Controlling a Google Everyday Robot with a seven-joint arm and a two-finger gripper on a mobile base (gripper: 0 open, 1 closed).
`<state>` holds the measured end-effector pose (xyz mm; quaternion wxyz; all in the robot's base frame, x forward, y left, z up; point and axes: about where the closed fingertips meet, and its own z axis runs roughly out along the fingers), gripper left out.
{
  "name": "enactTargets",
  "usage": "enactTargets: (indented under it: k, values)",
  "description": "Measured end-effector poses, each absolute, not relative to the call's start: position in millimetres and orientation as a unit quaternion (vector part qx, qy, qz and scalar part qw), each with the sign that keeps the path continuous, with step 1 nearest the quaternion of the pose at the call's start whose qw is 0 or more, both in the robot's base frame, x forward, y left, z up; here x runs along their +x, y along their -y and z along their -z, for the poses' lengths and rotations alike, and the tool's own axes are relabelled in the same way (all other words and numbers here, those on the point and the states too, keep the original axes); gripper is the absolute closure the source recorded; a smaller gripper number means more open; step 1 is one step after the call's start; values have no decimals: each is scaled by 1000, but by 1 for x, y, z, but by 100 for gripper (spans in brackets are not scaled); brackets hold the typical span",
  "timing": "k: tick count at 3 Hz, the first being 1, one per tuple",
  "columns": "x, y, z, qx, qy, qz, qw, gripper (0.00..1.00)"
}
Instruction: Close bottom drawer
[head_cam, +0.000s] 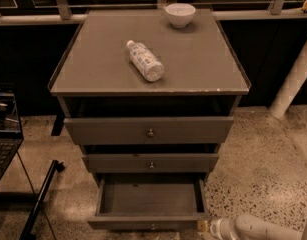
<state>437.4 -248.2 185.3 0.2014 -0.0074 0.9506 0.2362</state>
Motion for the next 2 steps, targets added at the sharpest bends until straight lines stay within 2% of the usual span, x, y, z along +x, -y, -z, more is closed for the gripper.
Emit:
enactTargets:
  k: [2]
  values:
    - [460,233,-170,-28,-950,-245,190,100]
